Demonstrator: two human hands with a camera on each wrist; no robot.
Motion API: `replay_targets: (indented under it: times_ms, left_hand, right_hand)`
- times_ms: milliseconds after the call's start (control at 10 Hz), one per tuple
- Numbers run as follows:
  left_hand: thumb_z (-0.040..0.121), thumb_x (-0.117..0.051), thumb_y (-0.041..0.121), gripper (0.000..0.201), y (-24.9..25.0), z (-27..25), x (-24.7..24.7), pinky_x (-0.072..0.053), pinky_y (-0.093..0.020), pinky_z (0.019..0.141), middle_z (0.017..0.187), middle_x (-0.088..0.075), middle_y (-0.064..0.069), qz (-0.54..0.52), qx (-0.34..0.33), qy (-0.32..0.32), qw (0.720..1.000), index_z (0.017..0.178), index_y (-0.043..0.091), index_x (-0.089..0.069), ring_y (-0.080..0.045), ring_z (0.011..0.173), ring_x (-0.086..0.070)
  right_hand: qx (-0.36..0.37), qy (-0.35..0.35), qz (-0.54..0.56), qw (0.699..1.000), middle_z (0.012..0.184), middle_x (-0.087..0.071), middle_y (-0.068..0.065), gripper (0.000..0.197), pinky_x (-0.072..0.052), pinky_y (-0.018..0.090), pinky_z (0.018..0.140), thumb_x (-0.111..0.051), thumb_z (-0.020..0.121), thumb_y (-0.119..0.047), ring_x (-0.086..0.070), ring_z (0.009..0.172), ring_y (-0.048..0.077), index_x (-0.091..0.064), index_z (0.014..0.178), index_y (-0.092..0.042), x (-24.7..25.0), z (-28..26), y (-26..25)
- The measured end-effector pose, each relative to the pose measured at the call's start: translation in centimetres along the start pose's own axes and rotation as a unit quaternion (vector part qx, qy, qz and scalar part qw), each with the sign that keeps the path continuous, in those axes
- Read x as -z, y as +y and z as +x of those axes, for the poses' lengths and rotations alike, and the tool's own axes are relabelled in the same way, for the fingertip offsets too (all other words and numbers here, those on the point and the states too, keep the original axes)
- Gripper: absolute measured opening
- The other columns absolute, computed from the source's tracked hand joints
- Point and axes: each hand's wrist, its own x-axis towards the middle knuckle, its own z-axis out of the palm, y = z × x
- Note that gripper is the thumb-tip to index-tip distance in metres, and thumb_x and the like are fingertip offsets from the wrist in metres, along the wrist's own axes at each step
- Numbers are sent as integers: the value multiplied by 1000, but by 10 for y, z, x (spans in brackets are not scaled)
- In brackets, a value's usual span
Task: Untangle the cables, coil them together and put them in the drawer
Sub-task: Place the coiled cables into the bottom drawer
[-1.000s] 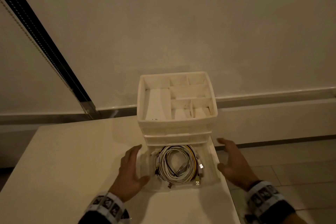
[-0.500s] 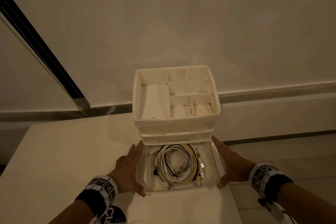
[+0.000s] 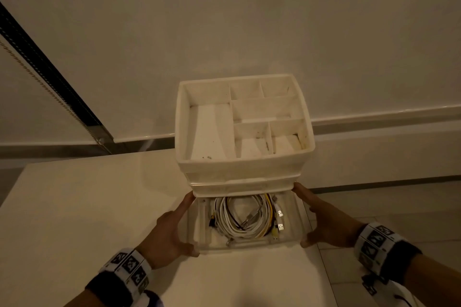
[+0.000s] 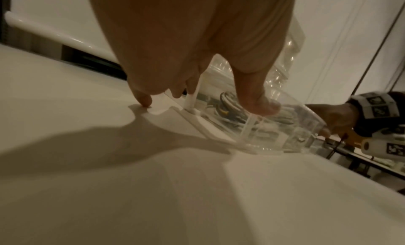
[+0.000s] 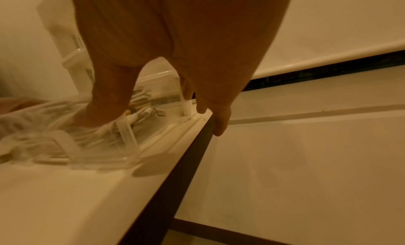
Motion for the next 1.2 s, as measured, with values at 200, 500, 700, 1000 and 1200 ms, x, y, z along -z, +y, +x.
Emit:
replay_targets:
  times_ms: [200,500,700,1000,1200]
  left_hand:
    - [66,-88,13,103,7,9,6,-25,-17,112,124,-36,58,-25,-32,58,997,135,57,-25,32,121,-27]
    - [77,-79,10,81,17,16,-15,-36,4,85,100,-61,47,-79,-18,217,973,104,79,-46,28,98,-51]
    - [82,-74,4,41,26,26,-30,-47,-26,100,105,-74,8,-109,29,314,943,117,25,-69,-2,100,-66]
    - [84,-73,12,14,40,36,-24,-45,-21,84,87,-76,2,-98,81,346,930,96,18,-74,-16,86,-68]
    - [84,-73,20,17,38,29,-23,-50,-23,77,85,-74,10,-66,64,297,950,92,33,-66,-14,86,-69]
  right_hand:
    - [25,60,23,998,141,-28,-41,117,-31,31,109,-90,55,-23,-32,133,-4,-16,136,-62,-3,10,9]
    - [16,235,67,970,124,-60,-23,76,-44,32,104,-87,64,-15,-55,117,1,-51,122,-48,-17,27,12]
    - [-4,313,90,946,96,-69,-18,47,-43,5,83,-81,70,-5,-65,92,-2,-66,112,-19,-29,33,4]
    - [-48,385,187,903,77,-67,-12,17,-49,17,81,-71,83,-4,-63,78,1,-66,89,-20,-40,39,-15]
    - [-48,339,115,932,109,-71,2,40,-43,14,82,-69,85,-8,-65,105,18,-61,124,-17,-43,28,-20]
